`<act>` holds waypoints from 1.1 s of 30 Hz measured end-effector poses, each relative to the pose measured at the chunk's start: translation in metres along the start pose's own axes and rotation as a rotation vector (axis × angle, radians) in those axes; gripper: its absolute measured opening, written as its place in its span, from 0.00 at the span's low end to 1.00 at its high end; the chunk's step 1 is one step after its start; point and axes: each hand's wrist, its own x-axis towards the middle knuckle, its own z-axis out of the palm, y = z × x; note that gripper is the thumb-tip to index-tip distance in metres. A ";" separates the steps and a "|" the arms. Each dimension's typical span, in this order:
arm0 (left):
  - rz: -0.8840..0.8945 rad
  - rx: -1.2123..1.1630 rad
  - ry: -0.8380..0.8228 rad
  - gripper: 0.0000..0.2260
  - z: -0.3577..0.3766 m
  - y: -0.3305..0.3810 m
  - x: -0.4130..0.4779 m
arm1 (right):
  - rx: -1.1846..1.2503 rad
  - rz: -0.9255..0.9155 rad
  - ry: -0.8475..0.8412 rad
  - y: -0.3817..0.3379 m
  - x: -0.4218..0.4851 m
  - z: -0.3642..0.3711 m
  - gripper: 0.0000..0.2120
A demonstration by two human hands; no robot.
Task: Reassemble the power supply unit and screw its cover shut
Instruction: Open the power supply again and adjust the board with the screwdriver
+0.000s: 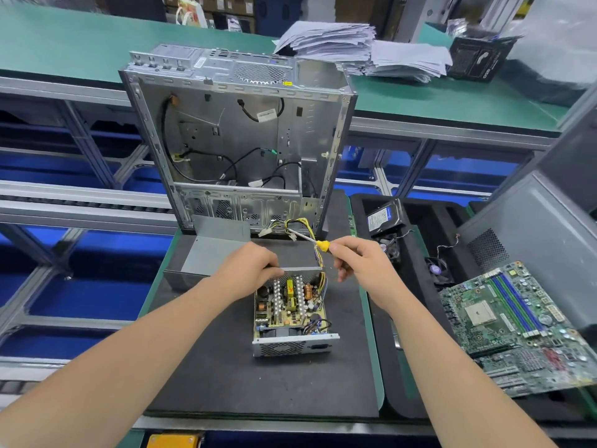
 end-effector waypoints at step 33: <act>-0.655 -1.238 -0.147 0.19 0.019 0.047 0.068 | 0.108 0.147 0.138 0.021 -0.013 -0.029 0.07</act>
